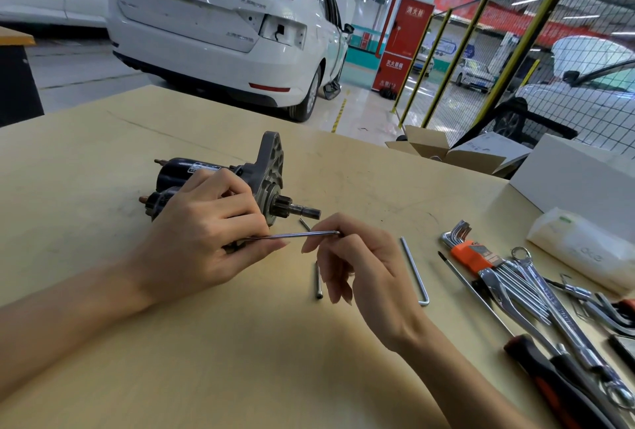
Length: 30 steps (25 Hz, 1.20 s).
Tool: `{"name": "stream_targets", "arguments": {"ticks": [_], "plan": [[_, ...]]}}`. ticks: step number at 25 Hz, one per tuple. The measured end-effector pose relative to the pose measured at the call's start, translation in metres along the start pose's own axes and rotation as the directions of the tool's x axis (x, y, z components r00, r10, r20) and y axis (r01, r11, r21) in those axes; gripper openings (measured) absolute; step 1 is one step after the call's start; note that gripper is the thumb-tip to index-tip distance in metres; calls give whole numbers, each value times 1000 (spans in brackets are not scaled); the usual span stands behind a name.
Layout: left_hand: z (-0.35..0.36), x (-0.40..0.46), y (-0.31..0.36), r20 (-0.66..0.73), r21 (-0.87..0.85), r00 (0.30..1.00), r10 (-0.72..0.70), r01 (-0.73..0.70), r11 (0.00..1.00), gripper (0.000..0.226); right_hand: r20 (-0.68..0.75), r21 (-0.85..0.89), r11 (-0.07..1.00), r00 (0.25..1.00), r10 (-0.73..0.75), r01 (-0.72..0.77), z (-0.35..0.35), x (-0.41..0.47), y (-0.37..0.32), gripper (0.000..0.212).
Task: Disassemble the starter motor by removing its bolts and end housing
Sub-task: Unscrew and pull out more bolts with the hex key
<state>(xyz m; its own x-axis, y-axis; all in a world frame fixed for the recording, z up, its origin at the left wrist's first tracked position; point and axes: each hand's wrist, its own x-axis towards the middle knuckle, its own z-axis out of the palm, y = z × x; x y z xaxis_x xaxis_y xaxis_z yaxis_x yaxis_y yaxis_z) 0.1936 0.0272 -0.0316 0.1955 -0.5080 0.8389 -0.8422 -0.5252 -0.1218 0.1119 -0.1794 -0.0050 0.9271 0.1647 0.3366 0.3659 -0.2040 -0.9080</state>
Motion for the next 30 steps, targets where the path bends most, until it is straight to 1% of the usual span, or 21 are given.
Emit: {"name": "stream_targets", "arguments": {"ticks": [7, 11, 14, 16, 20, 22, 24, 27, 30], "plan": [[-2, 2, 1, 9, -27, 1000, 0, 0, 1000, 34, -7, -69, 998, 1000, -4, 4, 1, 0, 1, 33], [-3, 1, 3, -6, -24, 1000, 0, 0, 1000, 42, -2, -88, 996, 1000, -19, 18, 1, -1, 0, 34], [-2, 2, 2, -9, -21, 1000, -1, 1, 1000, 43, -4, -114, 993, 1000, -17, 16, 0, -1, 1, 34], [-1, 2, 2, -11, -23, 1000, -4, 4, 1000, 42, -27, -142, 990, 1000, -9, 6, 1, 0, 3, 34], [0, -1, 2, -32, -13, 999, 3, -3, 1000, 41, -103, -269, 963, 995, -14, -14, 1, 0, 4, 31], [0, 0, 2, -37, -18, 999, 2, -3, 1000, 40, -146, -310, 950, 989, -15, -31, 1, 1, 4, 26], [0, 1, 2, -36, -22, 999, -2, 1, 1000, 40, -199, -308, 950, 980, -13, -50, 0, 3, 4, 21], [0, -1, 1, -31, -11, 1000, -1, 1, 1000, 39, -226, -245, 969, 974, -12, -45, 0, 2, 2, 18], [-1, 0, 2, -18, 0, 1000, -1, 1, 1000, 39, -168, -165, 986, 986, 3, -31, -1, 0, -4, 37]]}}
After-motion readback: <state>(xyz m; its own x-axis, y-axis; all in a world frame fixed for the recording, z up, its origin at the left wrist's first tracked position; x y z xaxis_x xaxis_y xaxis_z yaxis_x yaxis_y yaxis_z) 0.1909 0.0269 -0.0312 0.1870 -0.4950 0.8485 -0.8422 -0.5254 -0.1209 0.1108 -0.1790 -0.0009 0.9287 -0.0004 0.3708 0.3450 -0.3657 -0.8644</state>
